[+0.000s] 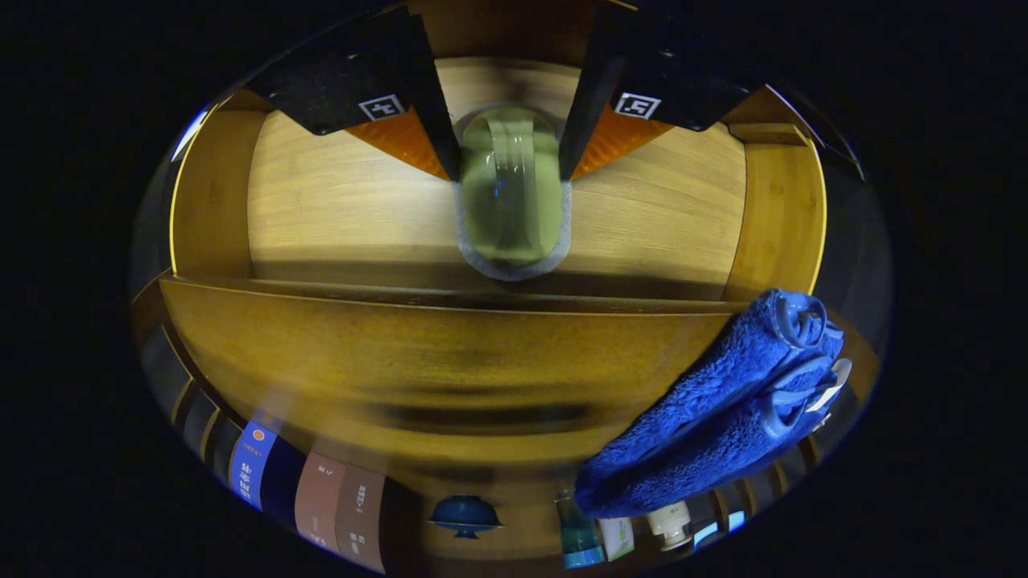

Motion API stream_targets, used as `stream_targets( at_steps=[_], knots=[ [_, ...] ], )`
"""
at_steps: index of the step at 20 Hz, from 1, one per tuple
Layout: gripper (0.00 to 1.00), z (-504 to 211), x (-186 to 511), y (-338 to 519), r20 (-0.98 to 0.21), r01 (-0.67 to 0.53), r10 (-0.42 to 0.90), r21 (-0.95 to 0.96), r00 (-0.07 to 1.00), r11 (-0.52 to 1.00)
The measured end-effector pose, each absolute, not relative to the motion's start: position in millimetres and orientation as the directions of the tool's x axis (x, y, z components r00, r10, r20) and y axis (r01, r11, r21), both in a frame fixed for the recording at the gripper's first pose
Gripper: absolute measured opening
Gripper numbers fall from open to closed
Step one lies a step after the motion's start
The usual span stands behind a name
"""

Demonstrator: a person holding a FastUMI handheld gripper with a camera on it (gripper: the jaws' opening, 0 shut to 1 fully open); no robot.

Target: Pull open the drawer, take out the items inside it, and place them on the countertop above the cabinet.

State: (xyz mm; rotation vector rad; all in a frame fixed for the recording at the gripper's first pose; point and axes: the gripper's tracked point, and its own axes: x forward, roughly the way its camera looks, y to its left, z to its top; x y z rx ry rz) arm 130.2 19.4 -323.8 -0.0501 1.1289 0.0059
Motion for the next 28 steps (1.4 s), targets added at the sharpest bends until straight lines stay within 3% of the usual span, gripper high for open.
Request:
stream_targets(
  at_steps=[4, 12, 15, 23, 26, 28],
  knots=[
    [0.81, -323.5, 129.2, 20.0, -0.903, -0.011, -0.016, -0.022, 0.429, 1.000],
    [0.75, -322.2, 128.6, 19.9, -0.899, -0.015, 0.010, 0.004, 0.437, 1.000],
    [0.80, -320.8, 123.6, 17.2, -0.909, 0.009, 0.000, 0.005, 0.417, 1.000],
    [0.80, -290.1, 139.4, 19.4, -0.867, -0.001, 0.005, 0.006, 0.499, 1.000],
    [0.37, -305.1, 133.1, 21.8, -0.901, -0.009, 0.015, 0.012, 0.433, 1.000],
    [0.37, -316.2, 129.4, 21.6, -0.907, -0.018, 0.010, 0.002, 0.420, 1.000]
  ],
)
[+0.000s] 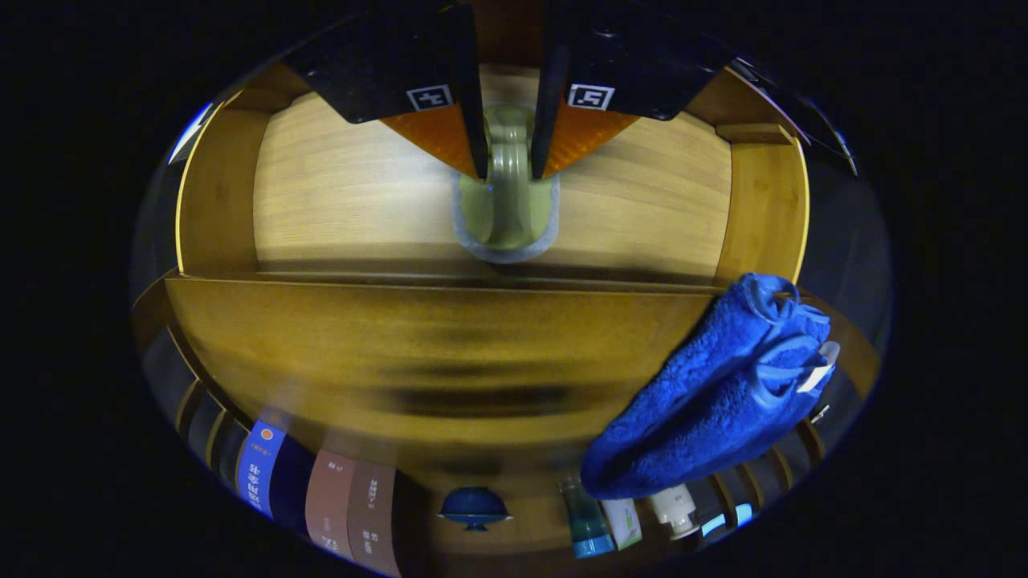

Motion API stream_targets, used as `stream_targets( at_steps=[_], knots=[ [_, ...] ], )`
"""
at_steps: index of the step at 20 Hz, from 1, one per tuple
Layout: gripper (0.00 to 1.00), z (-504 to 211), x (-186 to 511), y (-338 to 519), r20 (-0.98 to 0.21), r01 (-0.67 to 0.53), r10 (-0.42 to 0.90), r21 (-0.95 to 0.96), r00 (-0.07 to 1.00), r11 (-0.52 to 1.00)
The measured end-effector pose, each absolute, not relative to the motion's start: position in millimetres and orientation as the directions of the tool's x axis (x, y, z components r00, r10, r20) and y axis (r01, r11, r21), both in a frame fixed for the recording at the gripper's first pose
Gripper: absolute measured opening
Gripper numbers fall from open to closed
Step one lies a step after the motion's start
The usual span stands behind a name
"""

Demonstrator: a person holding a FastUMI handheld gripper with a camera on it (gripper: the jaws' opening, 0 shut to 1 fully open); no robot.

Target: Pull open the drawer, take out the items inside it, and place them on the countertop above the cabinet.

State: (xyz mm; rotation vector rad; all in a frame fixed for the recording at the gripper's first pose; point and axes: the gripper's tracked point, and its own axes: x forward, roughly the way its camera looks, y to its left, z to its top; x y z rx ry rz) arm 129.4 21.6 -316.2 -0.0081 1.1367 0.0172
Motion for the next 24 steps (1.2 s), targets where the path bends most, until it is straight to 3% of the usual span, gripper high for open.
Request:
stream_targets(
  at_steps=[1, 2, 9, 15, 18, 24],
  knots=[
    [0.37, -310.6, 130.7, 21.1, -0.897, -0.019, 0.009, 0.000, 0.442, 1.000],
    [0.21, -301.6, 135.6, 22.8, -0.889, -0.025, 0.024, 0.015, 0.458, 1.000],
    [0.21, -284.9, 113.0, 24.6, -0.853, -0.043, 0.072, 0.058, 0.517, 0.997],
    [0.21, -190.9, 93.3, 23.8, -0.713, -0.069, 0.095, 0.066, 0.695, 0.995],
    [0.21, -148.1, 120.5, 19.3, -0.622, -0.045, 0.079, 0.071, 0.779, 0.996],
    [0.21, -139.0, 208.9, 12.4, -0.626, 0.012, 0.056, 0.105, 0.778, 0.994]
  ],
)
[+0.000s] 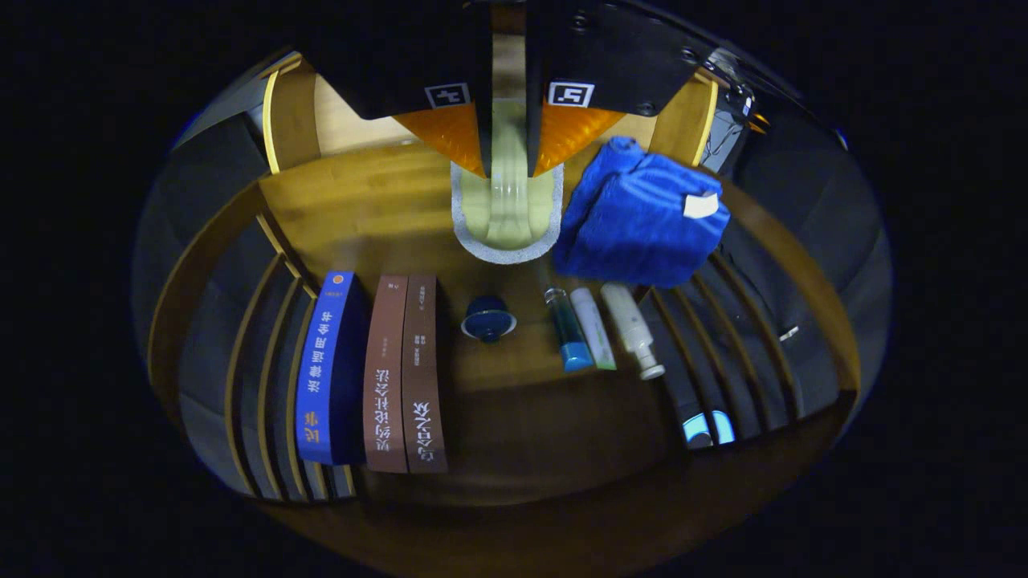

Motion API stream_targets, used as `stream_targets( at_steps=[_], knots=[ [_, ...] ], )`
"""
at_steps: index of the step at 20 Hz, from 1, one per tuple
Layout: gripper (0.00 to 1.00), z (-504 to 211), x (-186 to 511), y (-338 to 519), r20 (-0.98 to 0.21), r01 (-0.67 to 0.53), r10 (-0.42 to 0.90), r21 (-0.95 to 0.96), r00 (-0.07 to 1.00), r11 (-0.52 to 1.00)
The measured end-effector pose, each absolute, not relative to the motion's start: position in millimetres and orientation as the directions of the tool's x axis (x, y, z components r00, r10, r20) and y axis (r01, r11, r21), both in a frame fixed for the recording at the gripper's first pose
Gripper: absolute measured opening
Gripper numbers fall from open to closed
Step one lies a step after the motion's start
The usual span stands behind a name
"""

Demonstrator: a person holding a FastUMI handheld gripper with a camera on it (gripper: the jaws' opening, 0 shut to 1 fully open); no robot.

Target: Pull open the drawer, take out the items inside it, and place them on the countertop above the cabinet.

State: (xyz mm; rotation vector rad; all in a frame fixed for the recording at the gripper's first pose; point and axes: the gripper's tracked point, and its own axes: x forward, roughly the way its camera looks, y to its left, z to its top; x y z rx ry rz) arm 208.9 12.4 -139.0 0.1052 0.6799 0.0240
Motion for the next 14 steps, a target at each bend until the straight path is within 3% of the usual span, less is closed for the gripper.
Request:
stream_targets(
  at_steps=[8, 9, 13, 14],
  knots=[
    [0.21, -164.5, 272.3, 6.6, -0.707, 0.055, 0.037, 0.107, 0.706, 0.993],
    [0.25, -165.8, 276.3, 5.6, -0.703, 0.057, 0.031, 0.102, 0.711, 0.993],
    [0.89, -159.0, 280.8, -1.2, -0.672, 0.062, 0.006, 0.076, 0.740, 0.995],
    [0.89, -158.8, 279.8, -2.3, -0.668, 0.067, 0.004, 0.080, 0.744, 0.995]
  ],
)
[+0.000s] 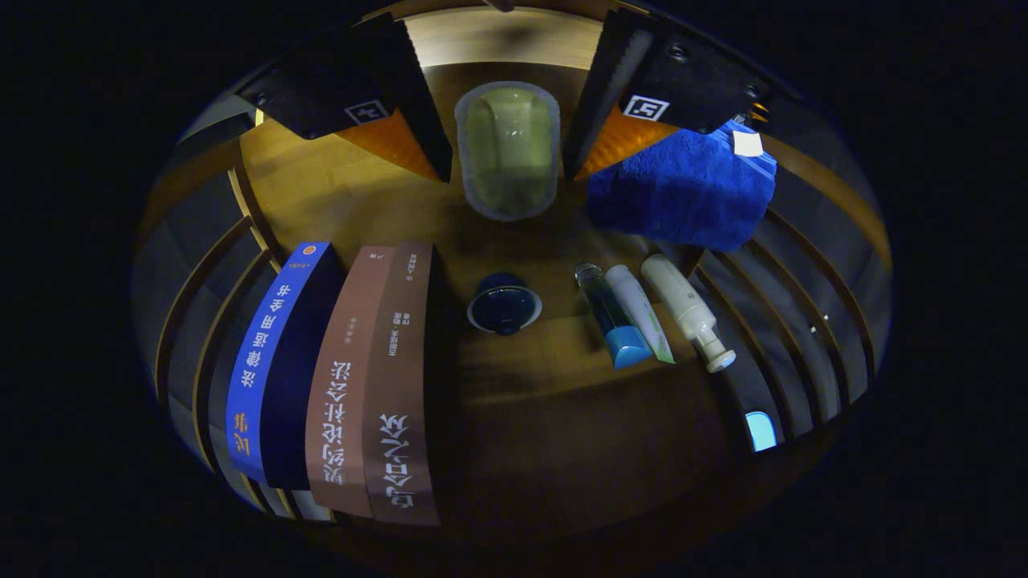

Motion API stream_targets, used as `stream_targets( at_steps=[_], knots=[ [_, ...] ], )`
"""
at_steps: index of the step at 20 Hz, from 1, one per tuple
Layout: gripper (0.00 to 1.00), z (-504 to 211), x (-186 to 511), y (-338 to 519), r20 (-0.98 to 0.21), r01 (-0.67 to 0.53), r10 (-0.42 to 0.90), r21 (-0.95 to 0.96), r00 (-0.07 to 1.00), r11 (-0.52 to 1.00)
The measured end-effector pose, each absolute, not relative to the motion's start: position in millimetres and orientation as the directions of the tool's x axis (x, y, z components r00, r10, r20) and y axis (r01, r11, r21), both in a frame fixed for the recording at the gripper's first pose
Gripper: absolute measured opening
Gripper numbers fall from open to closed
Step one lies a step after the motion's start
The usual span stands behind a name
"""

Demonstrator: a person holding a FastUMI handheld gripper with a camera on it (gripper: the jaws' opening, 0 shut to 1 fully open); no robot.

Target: Pull open the drawer, take out the items inside it, and place them on the countertop above the cabinet.

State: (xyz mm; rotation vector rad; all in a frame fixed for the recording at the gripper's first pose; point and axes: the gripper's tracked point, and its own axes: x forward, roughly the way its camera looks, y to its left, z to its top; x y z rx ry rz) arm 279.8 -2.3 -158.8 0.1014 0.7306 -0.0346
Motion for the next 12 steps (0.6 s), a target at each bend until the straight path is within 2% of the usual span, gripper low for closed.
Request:
stream_targets(
  at_steps=[4, 8, 12],
  knots=[
    [1.00, -148.5, 267.1, -2.7, -0.631, 0.075, 0.001, 0.093, 0.776, 0.993],
    [1.00, -123.3, 235.3, 8.1, -0.537, 0.045, 0.028, 0.122, 0.843, 0.992],
    [0.99, -87.0, 173.6, 16.5, -0.369, 0.005, 0.021, 0.070, 0.929, 0.998]
  ],
)
